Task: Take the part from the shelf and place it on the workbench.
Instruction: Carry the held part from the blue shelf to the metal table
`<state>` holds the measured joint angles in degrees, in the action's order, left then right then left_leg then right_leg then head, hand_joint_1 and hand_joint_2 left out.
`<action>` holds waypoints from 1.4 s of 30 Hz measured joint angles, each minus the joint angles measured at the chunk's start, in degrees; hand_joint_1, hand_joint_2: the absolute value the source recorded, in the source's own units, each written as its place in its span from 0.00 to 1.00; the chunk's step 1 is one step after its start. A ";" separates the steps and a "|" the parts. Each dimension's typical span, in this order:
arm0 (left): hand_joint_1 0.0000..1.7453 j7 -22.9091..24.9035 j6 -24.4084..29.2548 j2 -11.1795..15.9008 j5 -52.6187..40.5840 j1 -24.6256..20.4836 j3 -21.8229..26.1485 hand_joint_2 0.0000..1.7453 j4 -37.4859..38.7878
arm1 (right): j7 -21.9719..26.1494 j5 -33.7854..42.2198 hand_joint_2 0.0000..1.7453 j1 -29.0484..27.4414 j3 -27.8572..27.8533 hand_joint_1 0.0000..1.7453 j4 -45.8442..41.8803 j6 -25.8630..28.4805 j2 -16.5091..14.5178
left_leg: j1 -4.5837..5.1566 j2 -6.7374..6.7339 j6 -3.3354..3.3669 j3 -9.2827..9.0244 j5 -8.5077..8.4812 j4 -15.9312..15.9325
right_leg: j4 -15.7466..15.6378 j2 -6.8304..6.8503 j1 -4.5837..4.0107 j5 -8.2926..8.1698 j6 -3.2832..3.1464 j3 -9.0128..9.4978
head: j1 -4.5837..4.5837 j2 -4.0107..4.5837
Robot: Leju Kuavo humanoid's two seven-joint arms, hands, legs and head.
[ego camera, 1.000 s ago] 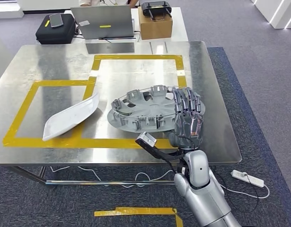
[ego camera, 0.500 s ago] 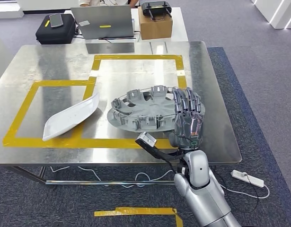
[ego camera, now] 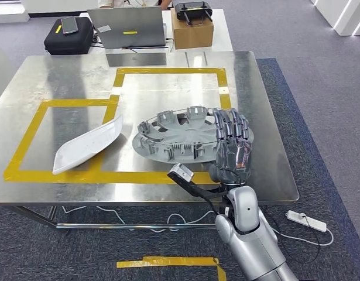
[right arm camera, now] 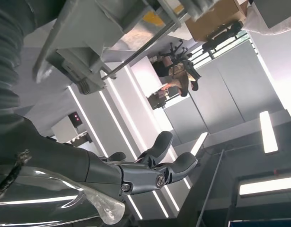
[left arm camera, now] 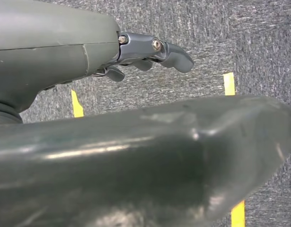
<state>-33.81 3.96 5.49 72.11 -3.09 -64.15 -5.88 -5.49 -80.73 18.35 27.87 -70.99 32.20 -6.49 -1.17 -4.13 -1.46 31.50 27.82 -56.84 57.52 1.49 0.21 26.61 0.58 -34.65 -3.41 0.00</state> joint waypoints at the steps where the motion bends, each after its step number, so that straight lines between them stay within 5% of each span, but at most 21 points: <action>1: 0.00 0.00 0.00 0.01 0.00 0.00 0.00 0.00 0.00 | 0.00 -0.01 1.00 0.00 0.00 0.00 0.00 -0.01 0.00 | 0.02 0.00 0.09 0.02 0.06 -0.08 | -0.03 0.01 0.05 -0.02 0.02 0.00 | 0.00 0.00; 7: 0.00 0.00 0.00 0.11 0.00 0.02 0.00 0.00 0.07 | 0.00 -0.01 1.00 0.00 0.00 0.00 0.00 -0.02 0.00 | 0.22 0.00 0.79 0.20 0.44 -0.61 | -0.09 0.05 0.32 -0.12 0.36 0.09 | 0.03 0.00; 11: 0.00 0.01 0.00 0.07 0.00 -0.01 0.00 0.00 0.17 | 0.00 -0.02 1.00 0.09 -0.02 0.00 -0.02 -0.01 0.02 | 0.09 -0.01 1.70 -0.36 -0.28 0.67 | 0.03 -0.18 0.39 0.29 1.15 0.04 | -0.03 0.00; 16: 0.00 0.02 0.00 -0.13 0.00 -0.14 0.00 0.00 0.17 | 0.00 0.00 1.00 0.07 -0.07 0.00 0.03 0.00 0.26 | -0.56 0.04 2.09 -1.00 -0.83 1.70 | 14.93 -1.32 0.80 6.67 2.29 -7.42 | -0.16 0.00; 18: 0.00 0.02 0.00 -0.24 0.00 -0.12 0.00 0.00 0.17 | 0.00 0.01 1.00 -0.02 -0.07 0.00 0.06 0.00 0.37 | -0.85 0.09 1.69 -1.17 -0.67 1.49 | 13.43 -1.24 1.15 4.54 2.67 -7.04 | -0.16 0.00; 20: 0.00 0.02 0.00 -0.27 0.00 -0.14 0.00 0.00 0.22 | 0.00 0.02 1.00 0.06 -0.07 0.00 0.08 -0.01 0.40 | -1.12 0.17 0.80 -1.21 -0.14 0.80 | 5.75 -0.66 1.43 0.78 3.14 -3.35 | -0.24 0.00; 22: 0.00 0.04 0.01 -0.14 -0.01 -0.17 0.00 0.00 0.37 | 0.00 0.02 1.00 0.12 -0.07 0.00 0.11 -0.01 0.41 | -0.98 0.20 -0.13 -0.81 0.41 -0.25 | 1.24 -0.27 1.50 -0.43 2.68 -1.04 | -0.24 -0.01; 26: 0.00 0.09 0.01 -0.13 0.00 -0.18 -0.01 0.00 0.46 | -0.07 0.02 1.00 -0.12 -0.15 0.00 0.16 0.00 0.43 | -1.06 0.65 -0.87 -0.33 1.49 -1.25 | 1.58 -0.88 1.38 -0.11 0.58 -1.45 | 0.29 0.00; 28: 0.00 0.09 0.01 -0.14 -0.01 -0.19 -0.02 0.00 0.46 | -0.06 0.01 1.00 -0.04 -0.17 0.00 0.15 0.00 0.44 | -1.10 2.29 -0.85 1.13 5.15 -5.47 | 1.54 -1.08 1.27 -0.39 -0.17 -1.70 | 0.51 0.00; 30: 0.00 0.09 0.00 -0.14 -0.01 -0.09 -0.02 0.00 0.46 | -0.05 0.00 1.00 0.02 -0.17 0.00 0.16 -0.01 0.44 | -0.77 3.40 -0.42 3.96 9.72 -13.30 | 1.53 -1.30 0.90 -0.70 -0.67 -2.11 | 0.73 0.00; 32: 0.00 0.09 0.00 -0.15 0.00 0.00 -0.02 0.00 0.46 | -0.04 -0.01 1.00 0.01 -0.18 0.00 0.19 -0.01 0.44 | -0.36 3.59 0.25 5.16 11.15 -17.45 | 1.54 -1.64 0.41 -1.12 -1.04 -2.63 | 0.87 0.00; 33: 0.00 0.09 0.00 -0.16 0.00 0.03 -0.02 0.00 0.46 | -0.04 0.00 1.00 0.02 -0.18 0.00 0.19 -0.02 0.44 | -0.11 3.63 0.74 4.23 10.23 -16.27 | 1.54 -1.84 0.16 -1.37 -1.14 -2.88 | 0.87 0.00; 37: 0.00 0.09 0.04 -0.04 0.00 -0.15 -0.02 0.00 0.48 | -0.04 0.01 1.00 0.18 -0.20 0.00 0.17 -0.01 0.44 | 1.06 4.16 2.72 -3.26 4.74 -2.56 | 1.57 -2.41 -0.40 -2.68 -0.83 -3.66 | 0.86 0.00; 40: 0.00 0.09 0.16 -0.03 0.01 -0.20 -0.02 0.00 0.48 | -0.02 -0.01 1.00 0.22 -0.20 0.00 0.17 0.00 0.44 | 1.45 4.11 2.67 -3.25 3.53 -0.98 | 1.20 -2.44 -0.29 -3.93 0.21 -4.05 | 0.86 0.00; 42: 0.00 0.09 0.16 -0.17 0.02 -0.22 -0.02 0.00 0.48 | 0.00 0.00 1.00 0.27 -0.19 0.00 0.17 0.00 0.45 | 1.21 3.83 3.15 -2.42 2.15 -0.51 | 1.93 -2.33 -0.23 -2.65 0.87 -4.92 | 0.80 0.00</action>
<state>-33.73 4.12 5.32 72.13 -3.31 -64.17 -5.40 -5.49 -80.73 18.62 27.68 -70.82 32.20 -6.04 0.05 -0.30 1.69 29.08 29.97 -57.36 59.45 -0.84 -0.02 23.96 1.46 -39.57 -2.61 0.00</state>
